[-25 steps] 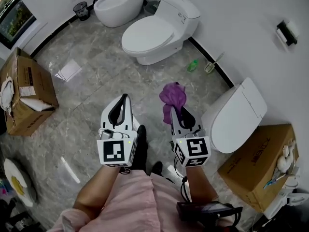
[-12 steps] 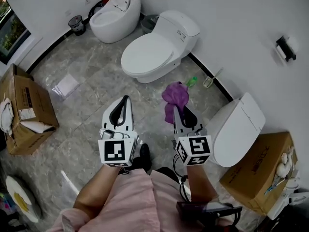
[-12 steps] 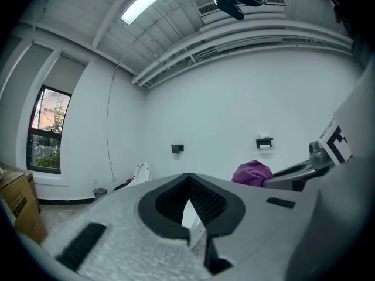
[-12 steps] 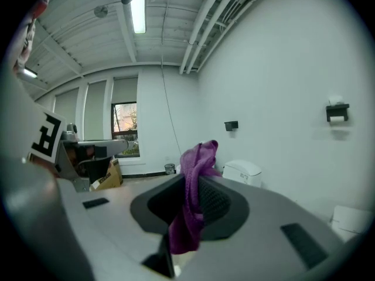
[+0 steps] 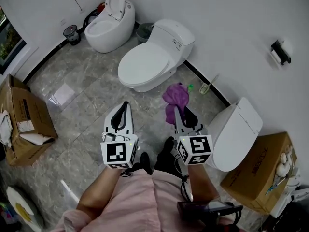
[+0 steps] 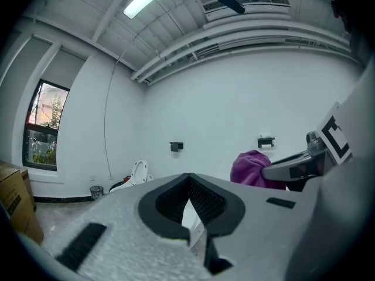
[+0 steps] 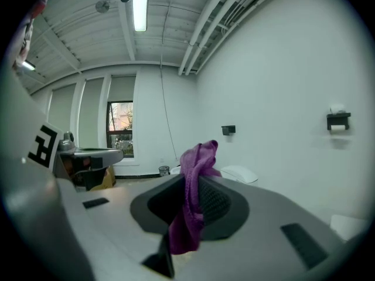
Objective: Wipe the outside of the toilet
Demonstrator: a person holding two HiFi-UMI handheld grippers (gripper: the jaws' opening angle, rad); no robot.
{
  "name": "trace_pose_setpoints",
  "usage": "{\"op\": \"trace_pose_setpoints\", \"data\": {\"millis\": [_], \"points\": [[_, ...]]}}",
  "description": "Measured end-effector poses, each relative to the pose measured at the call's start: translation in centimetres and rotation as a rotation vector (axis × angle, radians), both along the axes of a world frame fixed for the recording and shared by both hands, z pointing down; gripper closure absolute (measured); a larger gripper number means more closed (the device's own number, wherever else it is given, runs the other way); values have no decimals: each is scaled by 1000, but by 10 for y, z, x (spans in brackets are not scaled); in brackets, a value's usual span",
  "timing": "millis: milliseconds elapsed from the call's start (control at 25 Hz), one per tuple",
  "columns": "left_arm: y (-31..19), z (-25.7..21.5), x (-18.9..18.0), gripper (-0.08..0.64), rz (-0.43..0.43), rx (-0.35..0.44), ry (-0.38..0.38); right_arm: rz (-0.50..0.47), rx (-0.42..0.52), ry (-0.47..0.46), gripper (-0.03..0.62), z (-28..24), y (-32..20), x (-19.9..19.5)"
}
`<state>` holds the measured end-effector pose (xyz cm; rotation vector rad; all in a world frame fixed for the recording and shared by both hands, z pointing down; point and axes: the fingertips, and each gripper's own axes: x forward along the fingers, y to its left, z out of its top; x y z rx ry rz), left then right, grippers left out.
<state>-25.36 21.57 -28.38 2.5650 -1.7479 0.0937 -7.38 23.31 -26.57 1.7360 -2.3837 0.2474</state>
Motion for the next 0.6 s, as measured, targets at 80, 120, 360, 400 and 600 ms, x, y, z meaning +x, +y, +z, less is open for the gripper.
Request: {"op": "trace_pose_setpoints", "data": {"millis": [80, 120, 360, 400, 600], "points": [[-8, 3, 4, 554, 5, -1, -5, 8, 2, -2, 522, 2, -8, 5], [-12, 5, 6, 554, 8, -1, -6, 12, 2, -4, 522, 4, -12, 8], [-40, 20, 26, 553, 25, -19, -19, 19, -11, -30, 522, 17, -41, 27], [-47, 23, 30, 554, 22, -30, -20, 19, -17, -35, 522, 22, -47, 31], [-83, 37, 57, 554, 42, -48, -30, 7, -56, -57, 522, 42, -81, 51]]}}
